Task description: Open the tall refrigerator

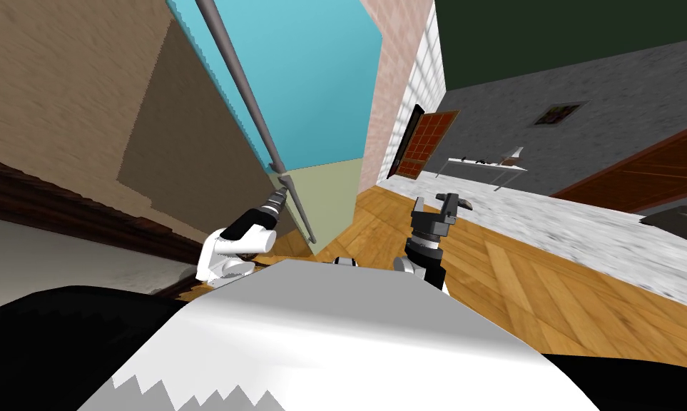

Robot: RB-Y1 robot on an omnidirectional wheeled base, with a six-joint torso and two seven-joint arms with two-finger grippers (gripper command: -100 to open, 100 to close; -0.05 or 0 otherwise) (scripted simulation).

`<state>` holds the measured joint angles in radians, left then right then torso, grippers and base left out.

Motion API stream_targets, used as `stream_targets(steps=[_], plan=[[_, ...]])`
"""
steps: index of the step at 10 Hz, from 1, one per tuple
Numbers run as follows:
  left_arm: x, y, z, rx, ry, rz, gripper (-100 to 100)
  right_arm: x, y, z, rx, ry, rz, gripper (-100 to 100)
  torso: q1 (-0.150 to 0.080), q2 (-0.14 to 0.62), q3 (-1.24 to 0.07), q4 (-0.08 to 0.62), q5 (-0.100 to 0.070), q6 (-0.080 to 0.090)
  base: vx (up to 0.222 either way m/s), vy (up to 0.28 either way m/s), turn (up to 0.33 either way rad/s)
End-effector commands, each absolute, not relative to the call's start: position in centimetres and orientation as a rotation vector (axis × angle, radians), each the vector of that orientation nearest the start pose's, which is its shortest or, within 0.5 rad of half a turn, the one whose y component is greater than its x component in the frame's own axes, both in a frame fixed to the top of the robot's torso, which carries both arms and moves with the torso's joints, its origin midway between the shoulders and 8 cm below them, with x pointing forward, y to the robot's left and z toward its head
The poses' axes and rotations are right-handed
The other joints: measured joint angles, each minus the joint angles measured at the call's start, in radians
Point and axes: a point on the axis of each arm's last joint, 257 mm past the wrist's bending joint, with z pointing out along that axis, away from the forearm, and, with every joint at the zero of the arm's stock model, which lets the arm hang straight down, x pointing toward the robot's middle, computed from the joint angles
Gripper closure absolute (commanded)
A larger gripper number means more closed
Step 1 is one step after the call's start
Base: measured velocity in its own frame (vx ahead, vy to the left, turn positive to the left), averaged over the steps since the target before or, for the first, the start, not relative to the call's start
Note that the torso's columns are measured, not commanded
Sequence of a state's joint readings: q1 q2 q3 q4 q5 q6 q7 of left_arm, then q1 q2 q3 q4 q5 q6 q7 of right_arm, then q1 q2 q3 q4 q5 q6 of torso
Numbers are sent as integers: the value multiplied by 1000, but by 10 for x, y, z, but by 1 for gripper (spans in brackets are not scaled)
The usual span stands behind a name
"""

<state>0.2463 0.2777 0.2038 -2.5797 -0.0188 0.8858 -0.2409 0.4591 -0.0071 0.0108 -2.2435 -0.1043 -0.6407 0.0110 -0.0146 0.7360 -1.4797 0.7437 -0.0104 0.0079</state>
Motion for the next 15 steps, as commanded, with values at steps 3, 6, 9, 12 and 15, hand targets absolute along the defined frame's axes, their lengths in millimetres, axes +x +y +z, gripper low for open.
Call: stream_targets(steps=[3,6,9,12,15], plan=[[413,361,-43,-986,1343,-558,-100,327,-283,46,604,451,1406,0,8,-1,0,-1,3,-2,18,39,43],[406,375,-48,-1029,1322,-518,100,327,-283,46,604,451,1406,0,4,2,4,-5,7,-7,9,-144,97],[395,393,-48,-1074,1279,-470,100,327,-283,46,604,450,1407,0,12,4,5,-5,9,-8,-26,-400,163],[382,410,-49,-1119,1236,-420,100,327,-283,46,604,450,1406,0,15,2,4,-6,10,-8,-32,-427,170],[377,417,-49,-1140,1216,-397,100,327,-283,46,604,451,1406,0,16,3,4,-5,11,-8,-61,-310,110]])
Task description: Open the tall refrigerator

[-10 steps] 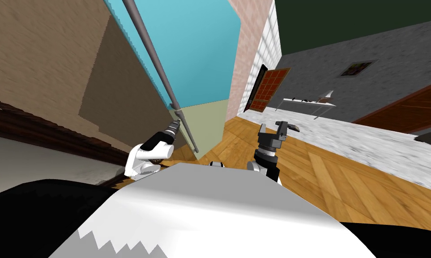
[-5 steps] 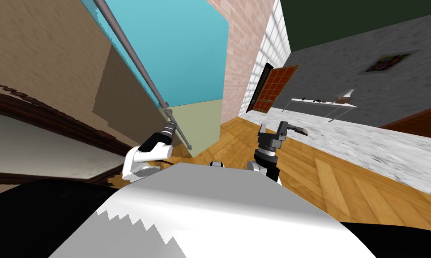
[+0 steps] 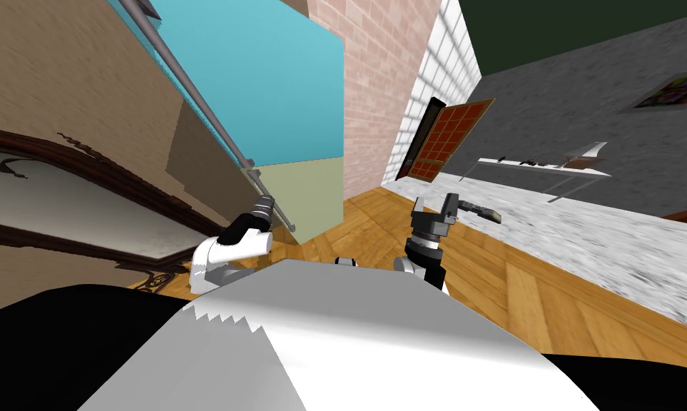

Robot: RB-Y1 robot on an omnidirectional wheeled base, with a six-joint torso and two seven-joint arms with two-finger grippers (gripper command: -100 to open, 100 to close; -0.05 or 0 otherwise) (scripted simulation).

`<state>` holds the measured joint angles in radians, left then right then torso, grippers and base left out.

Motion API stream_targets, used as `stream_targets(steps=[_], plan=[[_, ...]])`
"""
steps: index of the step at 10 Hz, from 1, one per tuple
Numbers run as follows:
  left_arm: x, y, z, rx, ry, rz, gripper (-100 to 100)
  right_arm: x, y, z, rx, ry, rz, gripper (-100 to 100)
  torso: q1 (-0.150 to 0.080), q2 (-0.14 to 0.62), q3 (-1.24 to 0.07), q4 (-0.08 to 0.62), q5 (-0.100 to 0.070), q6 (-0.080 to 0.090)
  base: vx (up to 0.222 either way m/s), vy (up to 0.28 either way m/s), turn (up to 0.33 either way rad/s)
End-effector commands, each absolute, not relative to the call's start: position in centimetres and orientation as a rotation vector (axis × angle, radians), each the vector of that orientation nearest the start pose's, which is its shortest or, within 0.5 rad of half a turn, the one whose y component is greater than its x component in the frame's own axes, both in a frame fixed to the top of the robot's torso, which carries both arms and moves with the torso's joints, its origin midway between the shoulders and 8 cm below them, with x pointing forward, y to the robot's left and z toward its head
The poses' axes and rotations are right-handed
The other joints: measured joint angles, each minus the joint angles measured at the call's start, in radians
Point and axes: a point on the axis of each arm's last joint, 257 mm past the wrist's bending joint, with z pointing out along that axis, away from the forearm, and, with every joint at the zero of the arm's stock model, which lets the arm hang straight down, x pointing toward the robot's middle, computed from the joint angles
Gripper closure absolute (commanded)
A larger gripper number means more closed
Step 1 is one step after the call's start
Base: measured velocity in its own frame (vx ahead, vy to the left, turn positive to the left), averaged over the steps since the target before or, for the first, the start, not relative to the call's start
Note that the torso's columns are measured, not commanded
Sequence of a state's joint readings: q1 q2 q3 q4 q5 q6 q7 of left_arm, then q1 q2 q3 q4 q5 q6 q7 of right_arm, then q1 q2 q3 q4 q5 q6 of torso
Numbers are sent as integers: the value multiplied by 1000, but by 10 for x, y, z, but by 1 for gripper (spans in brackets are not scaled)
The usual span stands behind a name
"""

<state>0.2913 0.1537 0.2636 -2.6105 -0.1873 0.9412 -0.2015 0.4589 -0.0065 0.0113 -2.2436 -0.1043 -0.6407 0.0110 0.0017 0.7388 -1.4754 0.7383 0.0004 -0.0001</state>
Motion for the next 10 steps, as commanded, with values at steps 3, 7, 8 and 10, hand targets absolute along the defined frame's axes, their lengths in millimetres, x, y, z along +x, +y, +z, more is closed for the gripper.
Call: stream_targets(steps=[3,7,8,10], plan=[[384,429,-85,-1193,1269,-355,-100,327,-283,46,604,451,1406,0,8,-4,-2,-1,3,0,3,5,-5],[396,439,-105,-1187,1315,-313,-100,327,-283,46,604,451,1406,0,-2,-1,-1,0,-1,0,46,71,-31],[398,439,-99,-1167,1311,-313,-100,327,-283,46,604,451,1405,0,2,-5,-3,-1,0,0,97,186,-58],[403,439,-78,-1108,1298,-303,-100,327,-283,46,604,452,1405,0,2,-1,-1,0,1,0,98,206,-65]])
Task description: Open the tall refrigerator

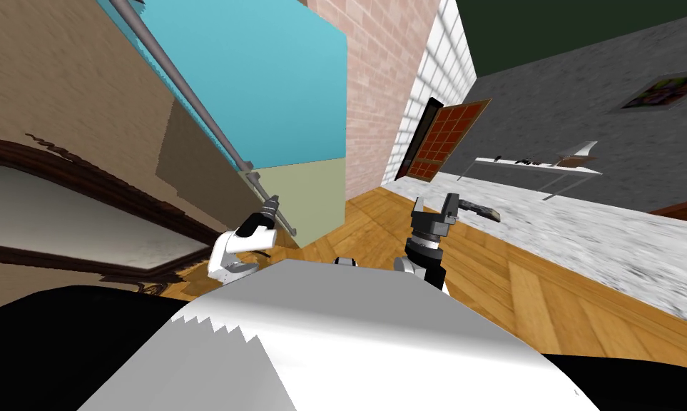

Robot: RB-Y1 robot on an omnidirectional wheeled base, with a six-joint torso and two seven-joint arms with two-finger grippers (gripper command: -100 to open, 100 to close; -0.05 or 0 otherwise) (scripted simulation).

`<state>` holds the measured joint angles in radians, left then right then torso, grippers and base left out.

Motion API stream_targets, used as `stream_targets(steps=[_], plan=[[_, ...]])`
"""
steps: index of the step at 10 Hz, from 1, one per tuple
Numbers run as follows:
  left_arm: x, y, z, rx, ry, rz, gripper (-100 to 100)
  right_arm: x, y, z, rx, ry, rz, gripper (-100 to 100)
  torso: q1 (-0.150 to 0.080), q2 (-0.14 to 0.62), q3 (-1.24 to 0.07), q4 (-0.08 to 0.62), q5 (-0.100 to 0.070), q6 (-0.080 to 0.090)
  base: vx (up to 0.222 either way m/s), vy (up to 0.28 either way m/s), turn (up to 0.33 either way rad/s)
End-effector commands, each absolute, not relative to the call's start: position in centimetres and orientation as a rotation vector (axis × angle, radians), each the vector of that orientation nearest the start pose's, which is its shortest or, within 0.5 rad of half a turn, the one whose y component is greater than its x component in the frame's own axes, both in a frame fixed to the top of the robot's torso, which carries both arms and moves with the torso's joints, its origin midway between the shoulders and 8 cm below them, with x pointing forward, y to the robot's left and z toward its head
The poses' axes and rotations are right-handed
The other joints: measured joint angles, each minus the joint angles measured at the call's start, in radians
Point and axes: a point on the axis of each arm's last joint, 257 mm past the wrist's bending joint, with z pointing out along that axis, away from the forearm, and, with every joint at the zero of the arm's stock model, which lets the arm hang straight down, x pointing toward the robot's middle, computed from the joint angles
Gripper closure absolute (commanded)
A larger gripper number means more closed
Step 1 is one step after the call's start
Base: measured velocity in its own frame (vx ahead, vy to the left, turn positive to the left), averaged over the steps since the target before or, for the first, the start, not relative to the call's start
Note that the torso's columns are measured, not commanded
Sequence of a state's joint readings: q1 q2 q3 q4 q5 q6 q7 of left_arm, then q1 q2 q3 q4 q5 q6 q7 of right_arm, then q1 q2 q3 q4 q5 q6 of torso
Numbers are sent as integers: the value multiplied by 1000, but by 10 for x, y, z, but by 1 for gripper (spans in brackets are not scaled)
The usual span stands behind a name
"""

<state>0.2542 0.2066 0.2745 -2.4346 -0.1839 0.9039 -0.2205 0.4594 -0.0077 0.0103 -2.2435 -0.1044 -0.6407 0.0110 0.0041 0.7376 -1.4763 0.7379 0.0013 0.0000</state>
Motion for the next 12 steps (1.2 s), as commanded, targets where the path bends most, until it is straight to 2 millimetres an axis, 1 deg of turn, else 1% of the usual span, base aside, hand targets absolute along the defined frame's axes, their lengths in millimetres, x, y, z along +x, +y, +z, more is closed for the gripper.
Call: stream_targets(steps=[1,3,4,5,7,8,10,11,12], plan=[[403,445,-76,-1093,1308,-269,-100,327,-283,46,604,452,1405,0,-3,0,0,0,-1,0,104,206,-73],[401,457,-72,-1074,1322,-207,-100,327,-283,46,604,452,1405,0,-5,0,0,0,-1,0,103,198,-68],[398,462,-63,-1052,1320,-172,-100,327,-283,46,604,452,1405,0,-6,1,0,0,-2,0,83,207,-67],[394,462,-44,-1017,1303,-156,-100,327,-283,46,604,452,1405,0,-4,1,1,0,-1,0,81,210,-79],[391,456,-26,-985,1279,-162,-100,327,-283,46,604,451,1405,0,-7,1,1,1,-2,0,53,106,-31],[388,452,-15,-966,1264,-170,-100,327,-283,46,604,451,1406,0,-7,3,1,3,-5,-2,17,20,9],[383,442,5,-932,1234,-189,-100,327,-283,46,604,451,1406,0,-5,2,1,1,-2,0,8,9,1],[381,439,11,-922,1225,-196,-100,327,-283,46,604,451,1406,0,-4,1,1,0,-1,0,2,6,-5],[384,443,7,-929,1232,-191,-100,327,-283,46,604,451,1406,0,-4,0,0,0,-1,0,0,0,0]])
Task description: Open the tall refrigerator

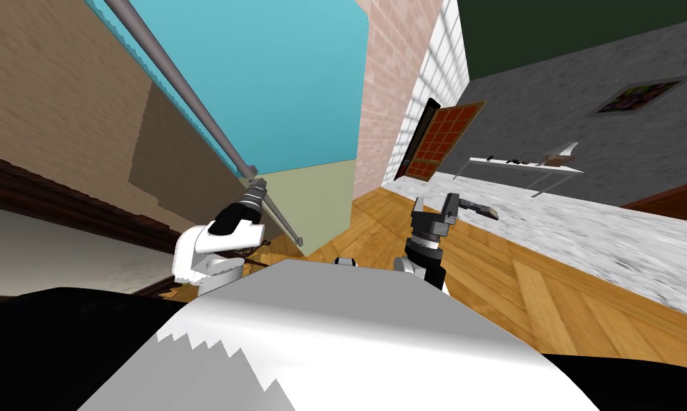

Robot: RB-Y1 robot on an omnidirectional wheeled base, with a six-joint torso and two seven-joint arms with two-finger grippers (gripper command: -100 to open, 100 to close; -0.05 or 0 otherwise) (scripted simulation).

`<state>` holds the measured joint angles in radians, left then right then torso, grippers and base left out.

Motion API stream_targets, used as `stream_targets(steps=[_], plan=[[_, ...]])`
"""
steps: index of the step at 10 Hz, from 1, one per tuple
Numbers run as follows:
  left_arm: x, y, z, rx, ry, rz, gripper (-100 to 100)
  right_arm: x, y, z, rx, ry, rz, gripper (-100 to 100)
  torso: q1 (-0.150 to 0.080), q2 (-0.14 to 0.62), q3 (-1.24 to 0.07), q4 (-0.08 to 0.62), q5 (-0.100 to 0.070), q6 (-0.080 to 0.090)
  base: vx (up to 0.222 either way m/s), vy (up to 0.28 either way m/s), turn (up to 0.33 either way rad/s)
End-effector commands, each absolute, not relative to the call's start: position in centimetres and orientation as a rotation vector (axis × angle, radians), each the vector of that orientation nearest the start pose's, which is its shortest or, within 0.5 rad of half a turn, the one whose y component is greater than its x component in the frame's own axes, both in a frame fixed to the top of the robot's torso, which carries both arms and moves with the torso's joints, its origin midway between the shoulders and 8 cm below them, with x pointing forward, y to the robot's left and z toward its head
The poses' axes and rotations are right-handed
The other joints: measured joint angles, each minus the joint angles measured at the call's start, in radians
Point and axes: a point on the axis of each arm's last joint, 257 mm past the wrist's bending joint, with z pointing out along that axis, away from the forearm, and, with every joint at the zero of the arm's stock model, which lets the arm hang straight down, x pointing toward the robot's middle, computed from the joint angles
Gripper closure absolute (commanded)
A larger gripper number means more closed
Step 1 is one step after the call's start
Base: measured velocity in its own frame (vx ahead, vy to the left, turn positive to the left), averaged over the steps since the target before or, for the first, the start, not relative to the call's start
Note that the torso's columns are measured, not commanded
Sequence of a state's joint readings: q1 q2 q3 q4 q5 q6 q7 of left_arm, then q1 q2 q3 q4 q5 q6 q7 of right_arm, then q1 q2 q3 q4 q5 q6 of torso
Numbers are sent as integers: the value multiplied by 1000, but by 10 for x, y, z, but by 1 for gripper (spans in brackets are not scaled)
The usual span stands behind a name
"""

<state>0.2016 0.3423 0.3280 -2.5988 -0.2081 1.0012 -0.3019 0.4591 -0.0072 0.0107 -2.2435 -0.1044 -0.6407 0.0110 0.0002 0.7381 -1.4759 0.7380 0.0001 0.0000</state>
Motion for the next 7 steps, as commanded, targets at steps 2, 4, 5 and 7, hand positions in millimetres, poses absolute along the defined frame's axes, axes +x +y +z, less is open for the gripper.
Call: stream_targets(steps=[2,4,5,7], plan=[[382,443,12,-929,1228,-189,-100,327,-283,46,604,451,1406,0,2,-4,-2,-1,0,0,56,34,-40],[377,453,11,-944,1218,-170,100,327,-283,46,604,451,1406,0,-2,1,1,1,-1,1,27,-56,67],[371,462,12,-958,1208,-154,100,327,-283,46,604,451,1406,0,-6,1,1,0,1,-2,18,-287,161],[365,471,12,-970,1197,-138,100,327,-283,46,604,451,1406,0,-5,2,2,-1,0,2,-2,-293,122]])
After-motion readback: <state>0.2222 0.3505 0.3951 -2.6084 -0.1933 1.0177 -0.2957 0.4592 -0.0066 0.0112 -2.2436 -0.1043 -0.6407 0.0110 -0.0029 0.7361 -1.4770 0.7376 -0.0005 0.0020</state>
